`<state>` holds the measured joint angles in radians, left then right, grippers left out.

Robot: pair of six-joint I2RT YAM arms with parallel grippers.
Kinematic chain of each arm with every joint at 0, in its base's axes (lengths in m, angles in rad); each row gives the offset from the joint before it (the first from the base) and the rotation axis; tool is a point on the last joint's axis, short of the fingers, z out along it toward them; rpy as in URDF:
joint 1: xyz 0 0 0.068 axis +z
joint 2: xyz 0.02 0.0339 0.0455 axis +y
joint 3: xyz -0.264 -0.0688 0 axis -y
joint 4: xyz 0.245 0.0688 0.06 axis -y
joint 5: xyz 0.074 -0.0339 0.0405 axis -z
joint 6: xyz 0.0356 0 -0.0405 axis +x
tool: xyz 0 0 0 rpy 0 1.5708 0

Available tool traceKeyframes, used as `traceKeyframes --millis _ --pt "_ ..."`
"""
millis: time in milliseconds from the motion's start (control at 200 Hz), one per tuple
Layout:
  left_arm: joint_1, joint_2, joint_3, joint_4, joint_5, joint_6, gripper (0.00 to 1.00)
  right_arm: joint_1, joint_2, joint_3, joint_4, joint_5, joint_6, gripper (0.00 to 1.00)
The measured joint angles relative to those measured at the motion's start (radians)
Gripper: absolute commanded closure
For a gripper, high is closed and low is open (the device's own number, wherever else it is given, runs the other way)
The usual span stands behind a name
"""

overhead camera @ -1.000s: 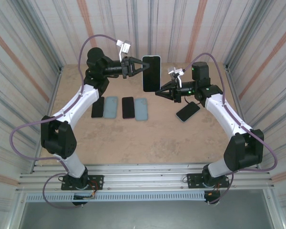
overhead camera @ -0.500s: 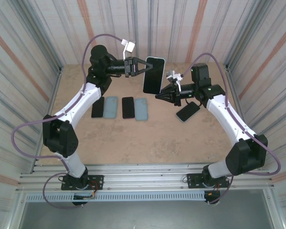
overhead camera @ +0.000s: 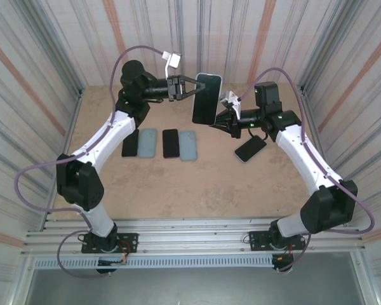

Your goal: Take the phone out of the phone case

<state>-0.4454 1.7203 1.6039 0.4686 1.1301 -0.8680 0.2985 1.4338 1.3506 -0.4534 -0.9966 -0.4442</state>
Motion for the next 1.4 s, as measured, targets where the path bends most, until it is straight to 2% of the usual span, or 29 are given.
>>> traceKeyframes --millis 150,281,406,722,822,1007,1228,1398 --pt "-0.004 -0.008 0.004 -0.001 -0.010 0.004 1.00 -0.005 0.000 0.000 0.037 0.000 0.041 0.94" --pt "0.001 -0.009 0.013 -0.002 -0.036 0.007 1.00 -0.013 0.000 -0.004 0.088 -0.034 0.113 0.85" --pt "0.006 -0.010 0.018 -0.002 -0.054 0.006 1.00 -0.020 -0.002 -0.037 0.196 -0.085 0.211 0.75" --pt "-0.004 0.004 0.018 -0.012 -0.032 -0.056 1.00 -0.032 -0.025 -0.131 0.499 -0.157 0.502 0.62" --pt "-0.004 0.010 0.022 -0.031 -0.053 -0.085 1.00 -0.032 -0.035 -0.185 0.592 -0.156 0.626 0.59" --pt "-0.004 0.020 0.000 -0.024 -0.142 -0.228 1.00 -0.047 -0.078 -0.325 0.818 -0.111 0.944 0.54" --pt "-0.009 0.031 -0.072 -0.015 -0.230 -0.369 1.00 -0.040 -0.088 -0.489 1.142 0.007 1.360 0.56" --pt "-0.018 0.036 -0.091 0.012 -0.248 -0.441 1.00 -0.008 -0.084 -0.512 1.241 0.092 1.548 0.61"
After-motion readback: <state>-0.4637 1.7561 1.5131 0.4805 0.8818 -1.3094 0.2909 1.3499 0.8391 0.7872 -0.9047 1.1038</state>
